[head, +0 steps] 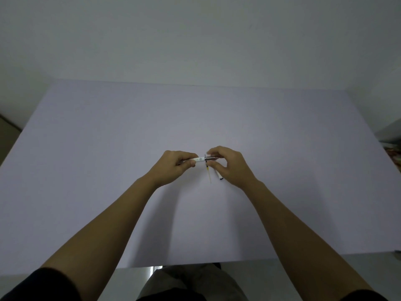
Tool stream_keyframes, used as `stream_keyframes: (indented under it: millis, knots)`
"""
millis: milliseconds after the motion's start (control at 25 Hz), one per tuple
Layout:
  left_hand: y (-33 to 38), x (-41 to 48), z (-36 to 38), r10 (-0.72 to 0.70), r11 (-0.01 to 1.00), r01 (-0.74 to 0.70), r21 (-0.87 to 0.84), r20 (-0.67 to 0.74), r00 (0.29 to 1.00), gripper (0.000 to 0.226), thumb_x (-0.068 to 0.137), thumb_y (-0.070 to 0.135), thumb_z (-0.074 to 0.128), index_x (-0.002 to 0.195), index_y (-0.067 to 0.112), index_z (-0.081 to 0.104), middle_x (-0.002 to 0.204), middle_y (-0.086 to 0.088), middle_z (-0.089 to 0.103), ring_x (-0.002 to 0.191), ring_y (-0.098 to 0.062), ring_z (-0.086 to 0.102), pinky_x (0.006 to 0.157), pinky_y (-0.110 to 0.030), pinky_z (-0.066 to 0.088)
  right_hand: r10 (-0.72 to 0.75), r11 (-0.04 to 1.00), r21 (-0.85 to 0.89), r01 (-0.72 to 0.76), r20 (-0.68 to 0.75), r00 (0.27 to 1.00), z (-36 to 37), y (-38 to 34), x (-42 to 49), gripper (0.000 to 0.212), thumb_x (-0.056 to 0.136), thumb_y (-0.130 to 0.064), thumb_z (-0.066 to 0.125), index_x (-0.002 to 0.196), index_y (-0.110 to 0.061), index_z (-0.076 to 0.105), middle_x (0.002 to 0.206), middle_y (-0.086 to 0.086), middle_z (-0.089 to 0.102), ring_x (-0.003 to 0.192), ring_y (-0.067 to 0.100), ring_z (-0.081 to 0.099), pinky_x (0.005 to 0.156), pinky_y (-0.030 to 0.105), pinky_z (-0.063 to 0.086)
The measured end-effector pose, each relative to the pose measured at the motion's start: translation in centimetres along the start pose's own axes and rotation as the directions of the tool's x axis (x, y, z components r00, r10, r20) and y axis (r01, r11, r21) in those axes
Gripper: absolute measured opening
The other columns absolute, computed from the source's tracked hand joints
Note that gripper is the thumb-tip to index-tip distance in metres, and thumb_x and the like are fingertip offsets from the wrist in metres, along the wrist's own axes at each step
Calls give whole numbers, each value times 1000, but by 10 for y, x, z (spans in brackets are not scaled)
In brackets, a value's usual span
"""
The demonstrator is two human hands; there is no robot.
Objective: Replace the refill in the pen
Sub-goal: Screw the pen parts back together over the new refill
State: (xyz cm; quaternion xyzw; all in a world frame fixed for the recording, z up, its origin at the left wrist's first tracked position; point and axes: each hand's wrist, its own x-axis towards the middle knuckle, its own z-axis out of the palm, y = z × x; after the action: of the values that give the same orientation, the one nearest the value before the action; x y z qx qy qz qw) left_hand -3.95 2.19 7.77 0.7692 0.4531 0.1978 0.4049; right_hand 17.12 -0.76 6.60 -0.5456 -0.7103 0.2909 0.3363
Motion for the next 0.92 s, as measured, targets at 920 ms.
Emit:
stream_keyframes:
  millis: [920]
  knots:
    - [-5, -7, -2, 28, 999, -27, 20, -18, 999, 17, 93, 25, 53, 99, 24, 69, 72, 2, 64, 55, -5, 44, 55, -15, 35, -25, 999, -19, 25, 12, 1000, 1, -4, -2, 15, 83, -22, 67, 96, -14, 66, 90, 4, 71, 85, 13, 65, 79, 27, 53]
